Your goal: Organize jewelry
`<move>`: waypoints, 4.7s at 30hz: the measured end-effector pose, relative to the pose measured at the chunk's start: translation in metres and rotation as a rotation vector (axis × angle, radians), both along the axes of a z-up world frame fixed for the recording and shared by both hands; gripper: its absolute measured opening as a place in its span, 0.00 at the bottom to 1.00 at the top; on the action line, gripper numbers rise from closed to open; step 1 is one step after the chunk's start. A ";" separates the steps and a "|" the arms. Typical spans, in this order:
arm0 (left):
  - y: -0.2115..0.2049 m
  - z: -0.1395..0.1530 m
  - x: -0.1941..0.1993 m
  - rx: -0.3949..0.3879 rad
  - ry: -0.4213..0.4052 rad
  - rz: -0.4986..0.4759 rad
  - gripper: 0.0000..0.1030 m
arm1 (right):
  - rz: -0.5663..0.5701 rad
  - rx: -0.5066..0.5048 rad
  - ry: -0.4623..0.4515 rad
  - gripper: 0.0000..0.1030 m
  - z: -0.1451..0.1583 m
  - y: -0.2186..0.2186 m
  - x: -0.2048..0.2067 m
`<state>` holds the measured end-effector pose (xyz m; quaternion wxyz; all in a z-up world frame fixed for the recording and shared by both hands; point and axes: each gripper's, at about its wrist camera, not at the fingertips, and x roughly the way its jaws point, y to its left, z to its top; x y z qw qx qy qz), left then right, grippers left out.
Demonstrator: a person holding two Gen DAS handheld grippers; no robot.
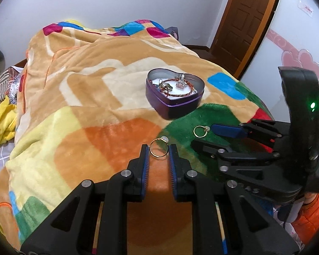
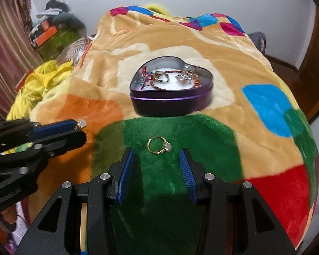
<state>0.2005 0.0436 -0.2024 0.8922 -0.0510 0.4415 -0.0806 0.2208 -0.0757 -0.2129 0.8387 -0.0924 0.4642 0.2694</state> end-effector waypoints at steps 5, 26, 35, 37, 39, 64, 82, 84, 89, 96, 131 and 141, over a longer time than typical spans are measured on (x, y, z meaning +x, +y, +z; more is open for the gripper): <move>-0.001 0.001 -0.001 0.001 -0.010 0.000 0.17 | 0.006 -0.042 -0.041 0.22 -0.002 0.005 -0.002; -0.006 0.027 0.010 -0.004 -0.071 -0.003 0.17 | -0.019 0.048 -0.104 0.08 0.035 -0.010 -0.004; -0.008 0.036 0.027 -0.003 -0.097 -0.010 0.17 | -0.048 0.102 -0.147 0.08 0.054 -0.022 0.006; -0.008 0.036 0.031 -0.007 -0.101 -0.009 0.17 | -0.047 0.106 -0.152 0.08 0.056 -0.022 0.010; -0.008 0.037 0.035 -0.010 -0.106 -0.008 0.17 | -0.048 0.105 -0.159 0.08 0.057 -0.021 0.014; -0.013 0.013 0.089 -0.072 -0.068 -0.037 0.17 | -0.012 0.096 -0.088 0.09 0.035 -0.004 0.062; -0.001 0.035 0.077 -0.088 -0.088 -0.001 0.17 | 0.019 0.081 -0.050 0.20 0.041 -0.002 0.058; 0.000 0.045 0.070 -0.085 -0.109 0.005 0.17 | 0.017 0.086 -0.065 0.22 0.049 -0.003 0.054; 0.002 0.084 0.043 -0.067 -0.196 0.025 0.17 | -0.004 0.106 -0.137 0.22 0.078 -0.012 0.037; -0.005 0.157 -0.016 0.010 -0.409 0.074 0.28 | -0.045 0.206 -0.339 0.22 0.154 -0.037 -0.017; -0.029 0.225 -0.171 0.072 -0.747 0.203 0.93 | -0.196 0.326 -0.789 0.84 0.232 -0.062 -0.170; -0.033 0.222 -0.170 0.094 -0.736 0.203 0.96 | -0.197 0.322 -0.764 0.84 0.228 -0.066 -0.171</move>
